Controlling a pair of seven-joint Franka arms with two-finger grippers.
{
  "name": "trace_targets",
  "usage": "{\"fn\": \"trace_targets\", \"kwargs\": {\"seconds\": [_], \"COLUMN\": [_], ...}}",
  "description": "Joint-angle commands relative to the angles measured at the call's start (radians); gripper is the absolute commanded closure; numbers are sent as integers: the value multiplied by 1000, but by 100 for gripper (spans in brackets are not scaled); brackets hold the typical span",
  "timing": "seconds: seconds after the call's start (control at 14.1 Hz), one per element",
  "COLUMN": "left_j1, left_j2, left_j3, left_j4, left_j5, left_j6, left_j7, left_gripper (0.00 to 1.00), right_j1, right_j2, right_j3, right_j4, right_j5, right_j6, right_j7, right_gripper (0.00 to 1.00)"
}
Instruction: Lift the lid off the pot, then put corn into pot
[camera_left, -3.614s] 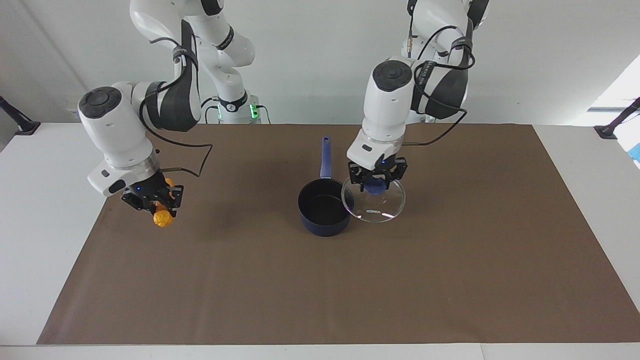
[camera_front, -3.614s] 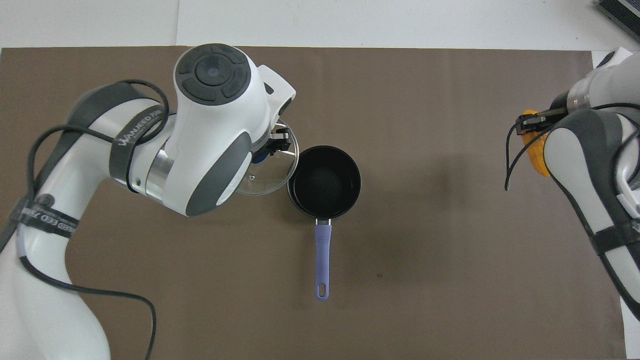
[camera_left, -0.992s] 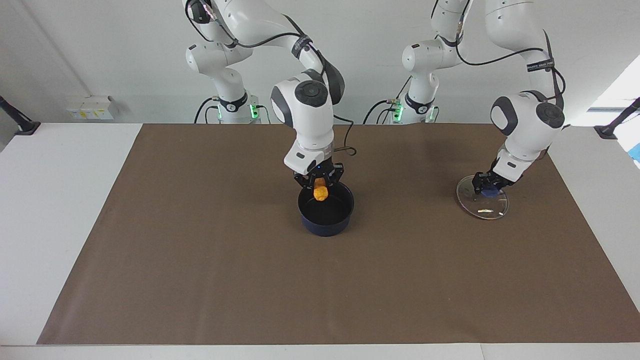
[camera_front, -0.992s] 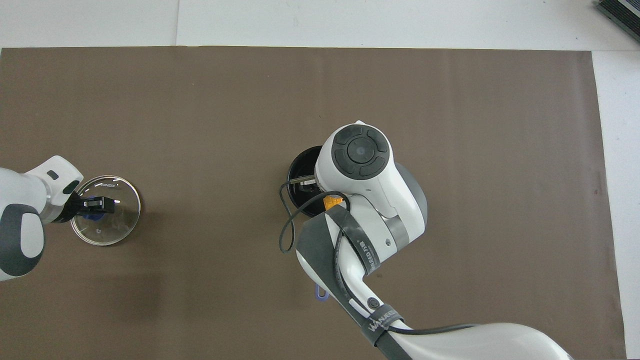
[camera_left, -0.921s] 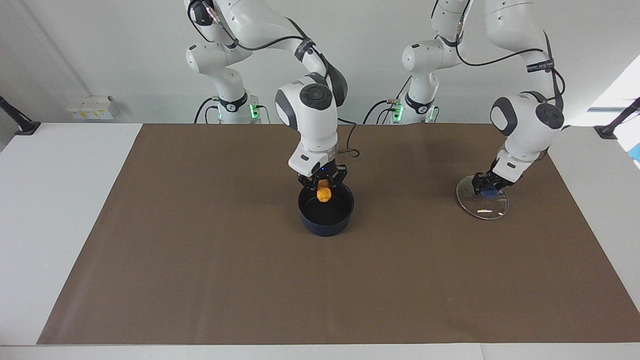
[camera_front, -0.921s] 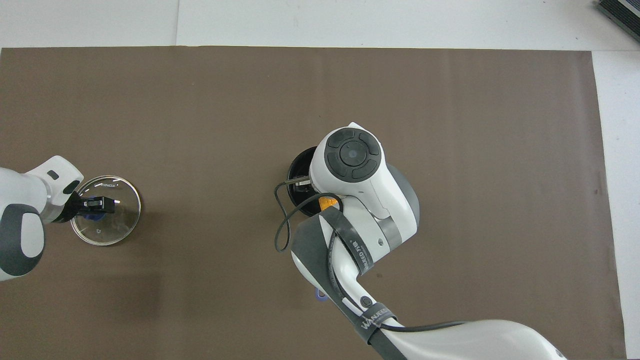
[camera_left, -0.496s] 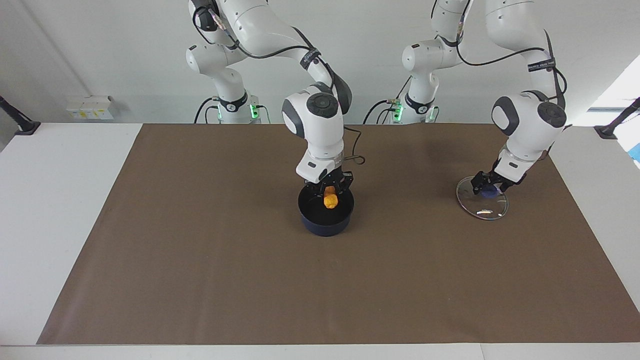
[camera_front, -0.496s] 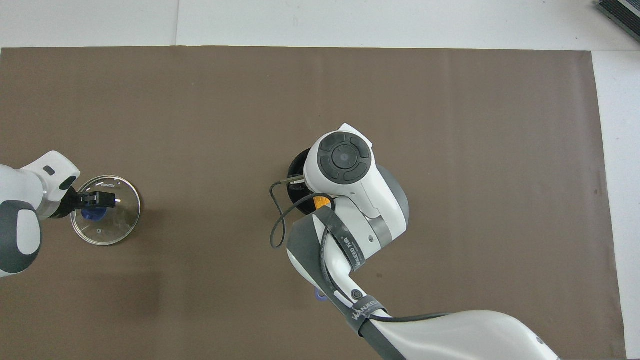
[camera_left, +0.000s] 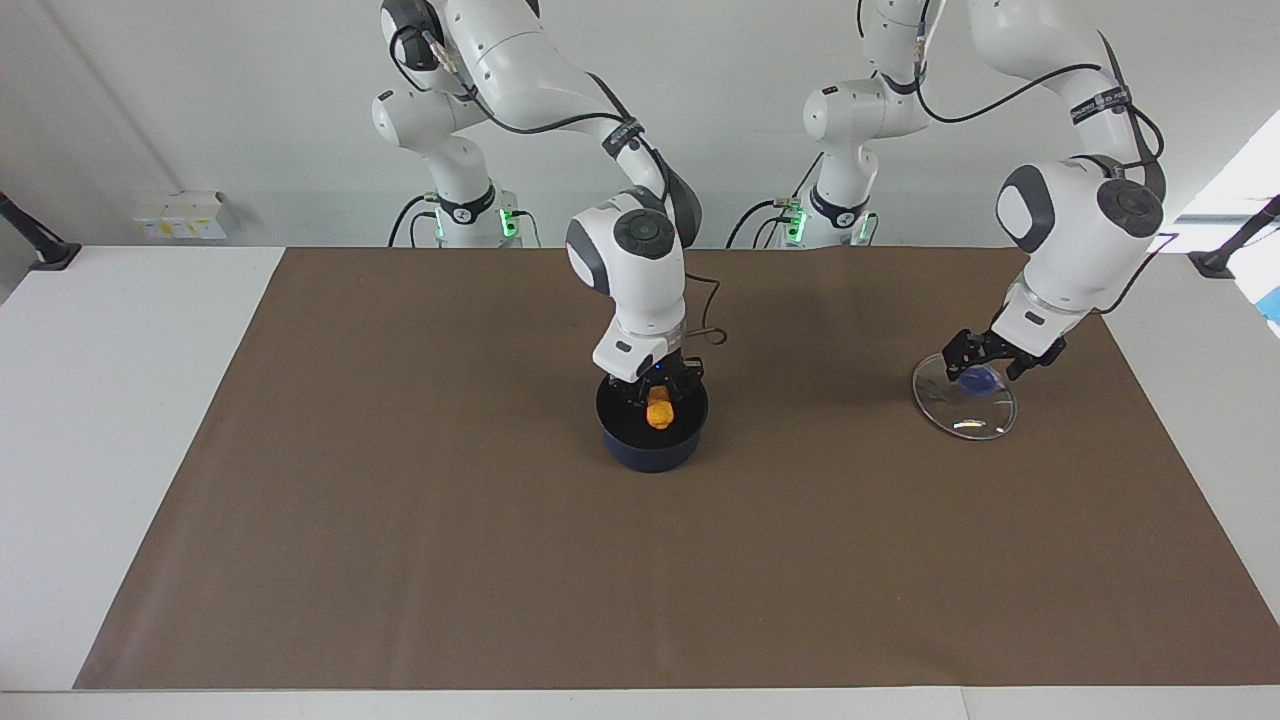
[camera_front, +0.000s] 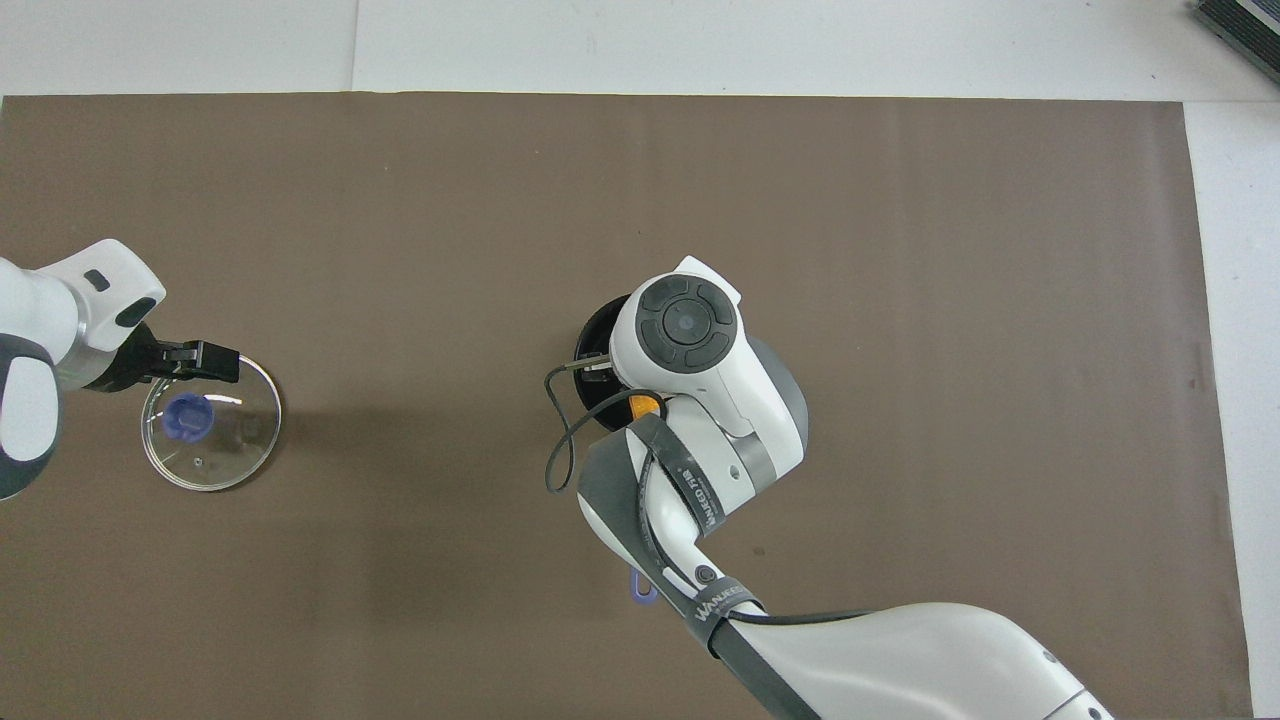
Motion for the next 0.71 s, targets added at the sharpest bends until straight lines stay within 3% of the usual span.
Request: {"fn": "trace_targets", "kwargs": {"seconds": [0.0, 0.35, 0.64], "left_j1": [-60, -158, -149], "left_j2": [-4, -6, -9], "left_j3": [6, 5, 5], "left_j4": [33, 48, 160], "left_j5": [2, 2, 9], "left_j6": [-52, -55, -189], "left_j7": [-67, -117, -75], "left_gripper": [0, 0, 0], "right_j1": [-14, -37, -34], "right_j2": [16, 31, 48], "right_j3": [1, 1, 1], "right_j4": [-35, 10, 40], "right_j5": [5, 17, 48], "right_j6": [67, 62, 67], "right_j7": [5, -10, -9], "right_gripper": [100, 100, 100]}}
